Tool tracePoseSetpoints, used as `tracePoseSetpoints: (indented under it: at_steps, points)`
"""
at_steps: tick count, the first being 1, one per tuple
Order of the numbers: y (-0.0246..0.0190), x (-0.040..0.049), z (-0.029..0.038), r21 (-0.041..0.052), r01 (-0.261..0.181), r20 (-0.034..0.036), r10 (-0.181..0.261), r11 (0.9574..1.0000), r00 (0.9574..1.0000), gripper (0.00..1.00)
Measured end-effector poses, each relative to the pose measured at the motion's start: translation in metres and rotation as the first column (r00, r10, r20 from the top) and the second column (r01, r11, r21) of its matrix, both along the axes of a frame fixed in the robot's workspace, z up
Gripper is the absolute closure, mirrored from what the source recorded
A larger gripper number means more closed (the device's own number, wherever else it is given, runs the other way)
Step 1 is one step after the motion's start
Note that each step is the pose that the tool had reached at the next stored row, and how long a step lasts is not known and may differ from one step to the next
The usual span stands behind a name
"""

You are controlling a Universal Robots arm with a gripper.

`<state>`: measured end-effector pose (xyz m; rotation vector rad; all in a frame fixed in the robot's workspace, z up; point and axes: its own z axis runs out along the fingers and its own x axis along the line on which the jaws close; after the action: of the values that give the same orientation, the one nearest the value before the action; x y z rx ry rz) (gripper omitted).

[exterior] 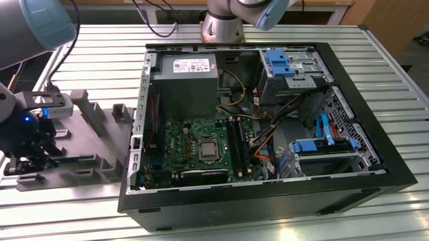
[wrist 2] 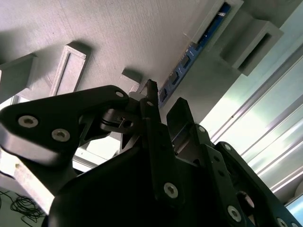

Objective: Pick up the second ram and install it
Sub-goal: 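Pick up the second ram and move it above second insertion slot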

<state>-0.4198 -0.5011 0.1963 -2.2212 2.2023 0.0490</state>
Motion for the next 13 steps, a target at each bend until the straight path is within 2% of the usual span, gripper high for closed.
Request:
tracePoseSetpoints:
  at_steps: [6,13]
  points:
    - [0.0000,0.0000,0.0033,0.0000,-0.008,0.0000,0.008,1.0000,1.0000,0.64]
    - [0.0000,0.0000,0.0034,0.0000,-0.009,-0.0001,0.009,1.0000,1.0000,0.66]
